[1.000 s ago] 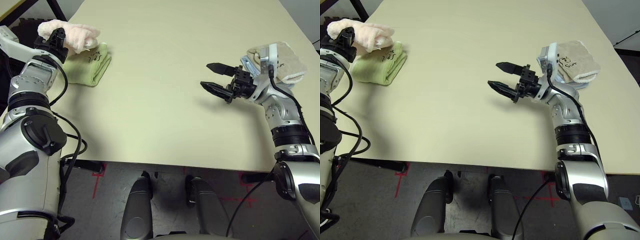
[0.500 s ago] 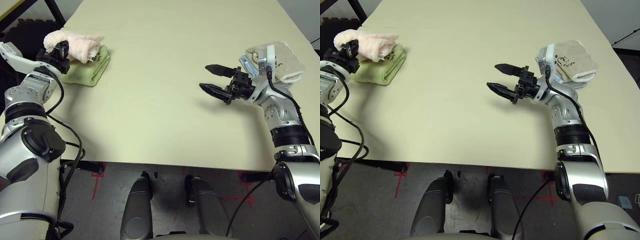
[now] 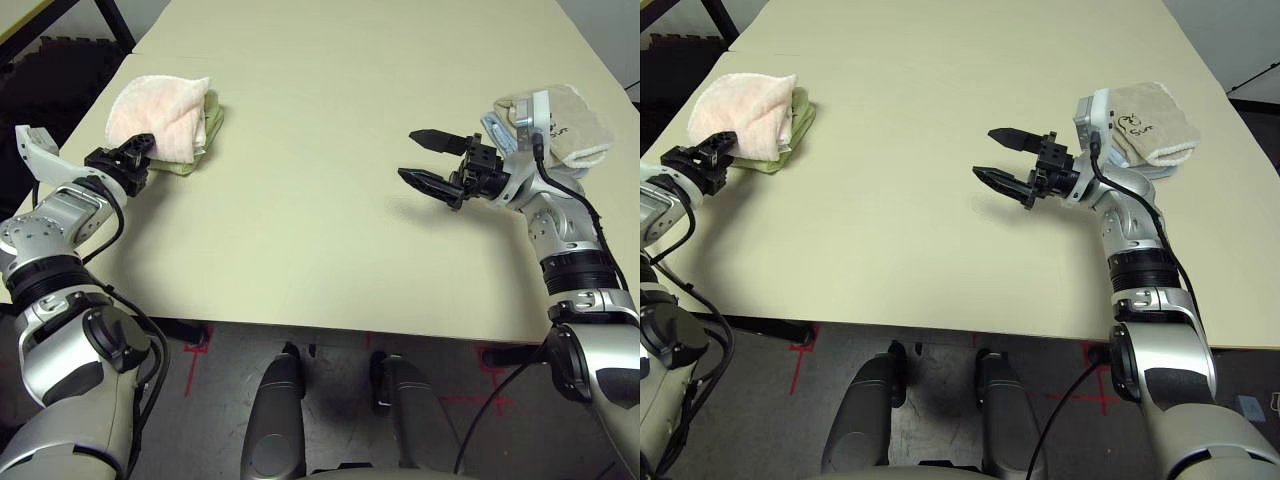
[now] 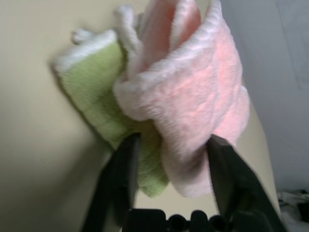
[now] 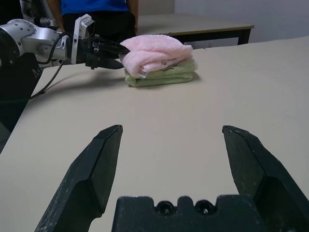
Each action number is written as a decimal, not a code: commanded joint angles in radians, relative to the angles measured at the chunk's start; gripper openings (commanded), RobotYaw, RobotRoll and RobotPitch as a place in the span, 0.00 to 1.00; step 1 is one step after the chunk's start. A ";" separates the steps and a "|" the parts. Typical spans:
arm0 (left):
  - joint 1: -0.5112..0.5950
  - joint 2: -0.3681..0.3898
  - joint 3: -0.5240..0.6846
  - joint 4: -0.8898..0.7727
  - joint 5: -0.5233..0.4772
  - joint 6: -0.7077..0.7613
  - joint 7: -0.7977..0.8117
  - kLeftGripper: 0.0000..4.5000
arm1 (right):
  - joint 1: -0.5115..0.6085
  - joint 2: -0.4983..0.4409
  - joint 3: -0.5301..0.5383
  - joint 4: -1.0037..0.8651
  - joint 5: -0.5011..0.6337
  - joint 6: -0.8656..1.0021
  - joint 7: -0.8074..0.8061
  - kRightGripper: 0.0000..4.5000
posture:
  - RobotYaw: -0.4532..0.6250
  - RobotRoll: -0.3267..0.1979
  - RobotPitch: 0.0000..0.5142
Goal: Fold the towel and set it aside.
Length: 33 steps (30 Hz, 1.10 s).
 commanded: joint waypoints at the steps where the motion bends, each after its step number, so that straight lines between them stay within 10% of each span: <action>1: 0.019 -0.008 0.009 -0.015 -0.011 0.007 0.032 0.95 | 0.007 -0.003 0.008 0.009 -0.004 -0.014 0.006 1.00 | 0.46 0.62 0.38; 8: 0.031 0.034 -0.078 -0.065 0.031 0.068 0.045 0.99 | 0.009 -0.005 0.007 0.005 -0.004 -0.016 0.004 1.00 | 0.46 0.62 0.38; 14: 0.146 0.238 -0.377 -0.435 0.022 0.258 -0.226 0.99 | 0.008 -0.006 0.004 0.013 -0.005 -0.020 0.000 1.00 | 0.47 0.62 0.38; 20: 0.163 0.399 -0.619 -0.594 0.134 0.098 -0.526 0.99 | -0.029 0.003 -0.019 0.071 -0.014 -0.006 -0.084 1.00 | 0.47 0.62 0.37; 33: -0.029 0.026 -0.652 0.024 0.594 -0.877 -0.267 0.99 | -0.155 0.045 -0.135 0.365 -0.144 -0.257 -0.767 1.00 | 0.42 0.62 0.33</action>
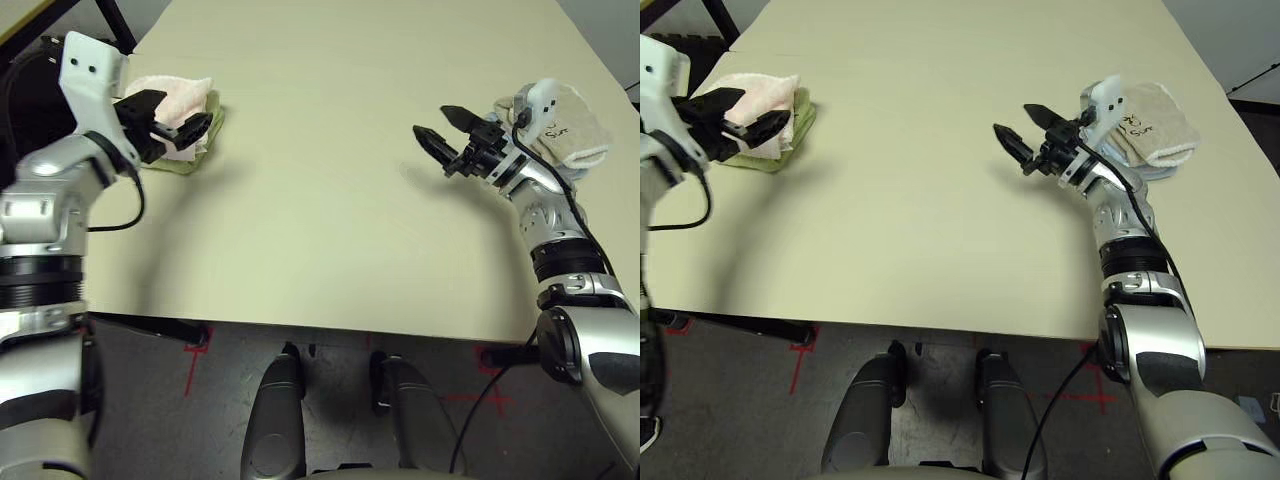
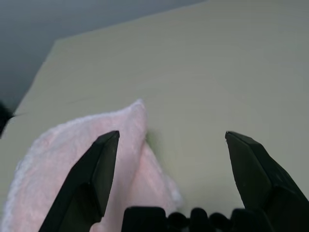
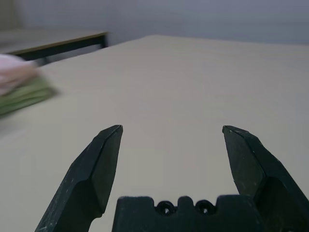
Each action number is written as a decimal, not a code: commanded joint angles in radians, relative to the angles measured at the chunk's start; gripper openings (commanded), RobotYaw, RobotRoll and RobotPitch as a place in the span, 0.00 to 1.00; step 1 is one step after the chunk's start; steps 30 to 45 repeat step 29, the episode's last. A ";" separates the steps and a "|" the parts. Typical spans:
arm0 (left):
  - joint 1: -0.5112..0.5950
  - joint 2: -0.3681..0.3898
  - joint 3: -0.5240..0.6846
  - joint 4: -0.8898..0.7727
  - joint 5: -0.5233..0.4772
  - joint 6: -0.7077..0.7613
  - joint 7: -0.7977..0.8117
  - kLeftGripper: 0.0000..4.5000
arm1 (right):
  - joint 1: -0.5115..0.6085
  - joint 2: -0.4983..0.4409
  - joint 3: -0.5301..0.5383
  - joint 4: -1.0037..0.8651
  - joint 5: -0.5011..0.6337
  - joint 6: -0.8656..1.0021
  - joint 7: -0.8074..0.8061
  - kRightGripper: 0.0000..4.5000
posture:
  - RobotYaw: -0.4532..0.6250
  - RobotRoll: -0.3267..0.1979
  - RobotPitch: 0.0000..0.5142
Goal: Fold the towel and set it aside.
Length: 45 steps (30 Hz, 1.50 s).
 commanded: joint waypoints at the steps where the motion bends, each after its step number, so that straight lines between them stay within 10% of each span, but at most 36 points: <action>1: -0.043 -0.041 0.041 0.171 0.052 -0.167 0.086 0.99 | -0.028 -0.011 -0.028 0.082 -0.043 -0.080 -0.151 1.00 | 0.42 0.62 0.33; 11: -0.101 -0.062 0.138 0.509 0.082 -0.461 0.232 0.99 | -0.035 -0.066 -0.075 0.247 -0.079 -0.205 -0.320 1.00 | 0.39 0.62 0.31; 45: -0.110 -0.053 0.150 0.606 0.079 -0.452 0.128 0.99 | -0.021 -0.087 -0.074 0.304 -0.088 -0.170 -0.300 1.00 | 0.38 0.62 0.31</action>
